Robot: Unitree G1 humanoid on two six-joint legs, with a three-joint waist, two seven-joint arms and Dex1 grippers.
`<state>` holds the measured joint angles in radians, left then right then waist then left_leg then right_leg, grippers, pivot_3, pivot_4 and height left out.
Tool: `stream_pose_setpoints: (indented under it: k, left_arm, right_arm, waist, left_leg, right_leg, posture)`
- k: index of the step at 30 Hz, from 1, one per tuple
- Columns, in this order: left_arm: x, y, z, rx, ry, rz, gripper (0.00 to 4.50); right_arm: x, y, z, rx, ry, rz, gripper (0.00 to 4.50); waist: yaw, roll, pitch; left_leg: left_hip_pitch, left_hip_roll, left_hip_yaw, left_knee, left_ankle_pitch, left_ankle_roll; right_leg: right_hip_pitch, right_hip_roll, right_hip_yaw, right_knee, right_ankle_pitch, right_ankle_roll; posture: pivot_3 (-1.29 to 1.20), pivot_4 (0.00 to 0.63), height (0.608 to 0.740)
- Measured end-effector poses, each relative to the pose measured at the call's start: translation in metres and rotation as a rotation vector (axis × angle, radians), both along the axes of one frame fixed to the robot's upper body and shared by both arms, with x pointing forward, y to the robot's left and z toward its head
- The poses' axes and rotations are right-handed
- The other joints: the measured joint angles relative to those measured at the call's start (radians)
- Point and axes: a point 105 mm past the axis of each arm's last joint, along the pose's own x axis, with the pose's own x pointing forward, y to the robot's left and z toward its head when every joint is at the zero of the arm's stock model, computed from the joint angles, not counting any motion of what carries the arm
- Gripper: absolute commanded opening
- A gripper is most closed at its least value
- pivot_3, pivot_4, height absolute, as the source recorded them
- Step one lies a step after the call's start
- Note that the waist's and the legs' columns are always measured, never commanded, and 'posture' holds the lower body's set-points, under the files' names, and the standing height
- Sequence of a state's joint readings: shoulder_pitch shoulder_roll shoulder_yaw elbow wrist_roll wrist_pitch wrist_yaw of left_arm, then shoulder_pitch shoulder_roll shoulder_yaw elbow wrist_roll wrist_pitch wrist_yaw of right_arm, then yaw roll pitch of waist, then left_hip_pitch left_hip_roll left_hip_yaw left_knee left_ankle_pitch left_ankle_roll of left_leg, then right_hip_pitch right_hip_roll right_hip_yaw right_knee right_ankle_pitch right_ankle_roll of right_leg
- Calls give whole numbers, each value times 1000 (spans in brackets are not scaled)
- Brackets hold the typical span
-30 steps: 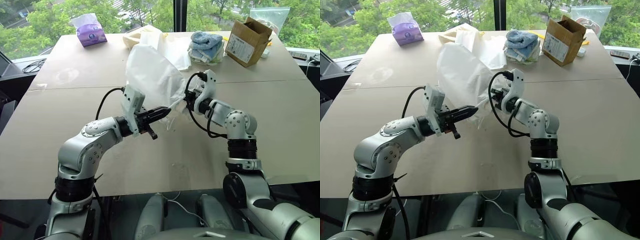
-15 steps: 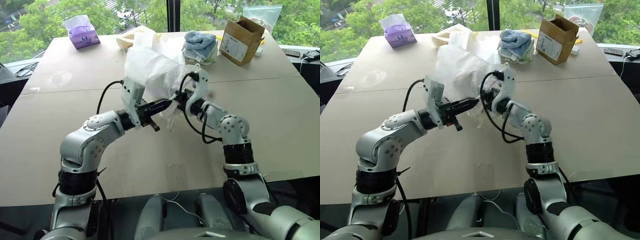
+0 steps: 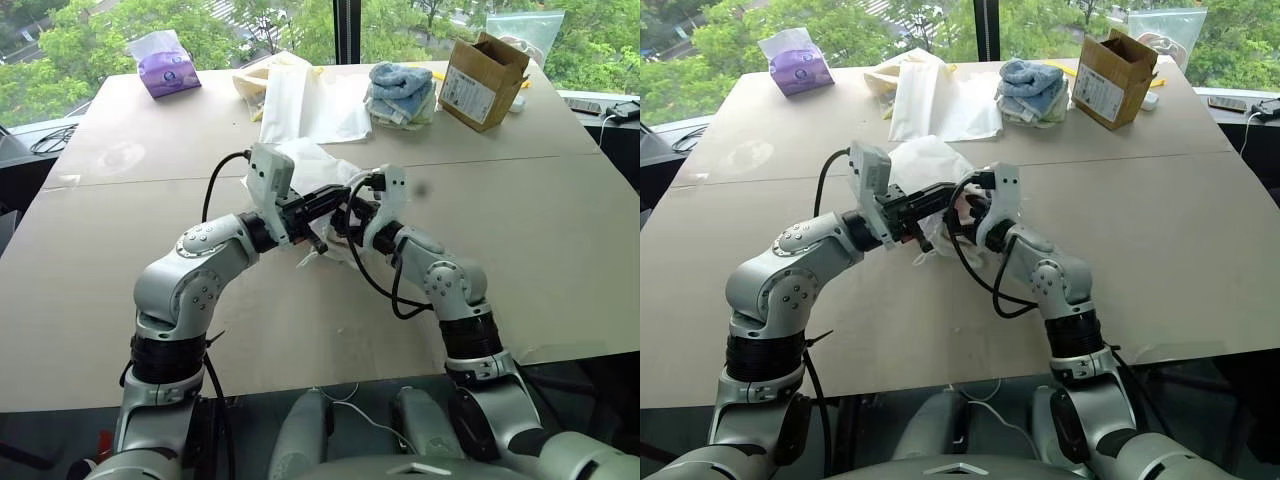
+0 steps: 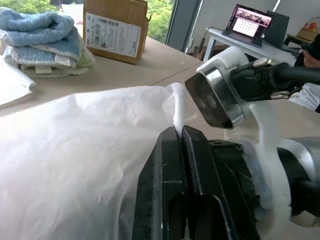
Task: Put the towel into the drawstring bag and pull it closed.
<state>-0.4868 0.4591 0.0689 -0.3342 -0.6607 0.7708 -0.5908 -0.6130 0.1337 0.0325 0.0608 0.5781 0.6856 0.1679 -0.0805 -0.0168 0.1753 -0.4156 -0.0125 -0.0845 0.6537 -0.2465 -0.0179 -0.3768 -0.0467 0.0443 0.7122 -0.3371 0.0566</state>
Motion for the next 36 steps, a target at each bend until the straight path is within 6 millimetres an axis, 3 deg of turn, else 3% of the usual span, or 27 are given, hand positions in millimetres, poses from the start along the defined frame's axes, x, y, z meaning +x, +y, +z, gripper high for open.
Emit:
stream_pose_setpoints:
  k: [4, 8, 12, 15, 17, 21, 25, 28, 33, 36]
  left_arm:
    - [1, 1, -1, 2, 5, 2, 0]
    - [2, 3, -3, 6, 4, 5, 0]
    - [6, 8, -6, 20, 13, 28, 0]
    - [7, 7, -10, 25, 24, 27, 0]
    - [7, 8, -10, 29, 24, 30, 0]
    - [7, 8, -10, 31, 24, 30, 0]
    - [7, 8, -11, 31, 26, 29, 0]
    - [7, 8, -12, 32, 27, 29, 0]
    - [7, 11, -13, 38, 29, 38, 0]
    - [7, 11, -13, 41, 27, 39, 0]
  right_arm:
    - [10, -18, 9, 57, -42, -84, 4471]
    - [5, -27, 13, 35, -89, -77, 4471]
    - [-20, -40, 12, -95, -172, 55, 4471]
    - [-54, -40, 9, -220, -249, 246, 4471]
    - [-62, -51, 6, -290, -278, 281, 4471]
    - [-46, -75, 2, -413, -332, 166, 4471]
    - [-16, -106, -14, -571, -355, -33, 4471]
    - [-9, -114, -17, -616, -382, -85, 4471]
    - [6, -127, -31, -851, -496, -97, 4471]
    - [9, -104, -37, -801, -509, -46, 4471]
  waist:
    - [2, 0, 0]
    - [4, 0, 0]
    - [14, 0, 0]
    - [12, 0, 0]
    - [14, 0, 0]
    - [13, 0, 0]
    - [14, 0, 0]
    - [13, 0, 0]
    - [16, 0, 0]
    - [8, 0, 0]
  left_leg:
    - [0, 0, 0, 0, 0, 0]
    - [0, 0, 0, 0, 0, 0]
    - [0, 0, 0, 0, 0, 0]
    - [0, 0, 0, 0, 0, 0]
    - [0, 0, 0, 0, -1, 1]
    - [0, 0, 0, 1, -1, 2]
    - [0, 0, 0, 1, 0, 0]
    - [0, 0, 0, 0, 0, 0]
    - [0, 0, 0, 1, 0, 0]
    - [0, 1, 1, 1, 0, 0]
  right_leg:
    - [0, 0, 0, 0, 0, 0]
    - [0, 0, 0, 0, 0, 0]
    - [0, 0, 0, -1, 0, 0]
    - [0, 0, 0, -1, 0, 0]
    - [1, 0, 0, -1, 0, 0]
    - [2, 0, 0, -1, 0, 0]
    - [1, 0, 0, -1, 0, 0]
    - [1, 0, 0, -1, 0, 0]
    - [2, 0, 0, -1, 0, 0]
    - [1, 1, 0, -1, 0, 0]
  posture:
    - [0, 150, 740]
    - [0, 150, 740]
    - [0, 150, 740]
    - [0, 150, 740]
    - [0, 150, 740]
    - [0, 150, 740]
    - [0, 150, 740]
    - [0, 150, 740]
    - [0, 150, 740]
    - [0, 150, 740]
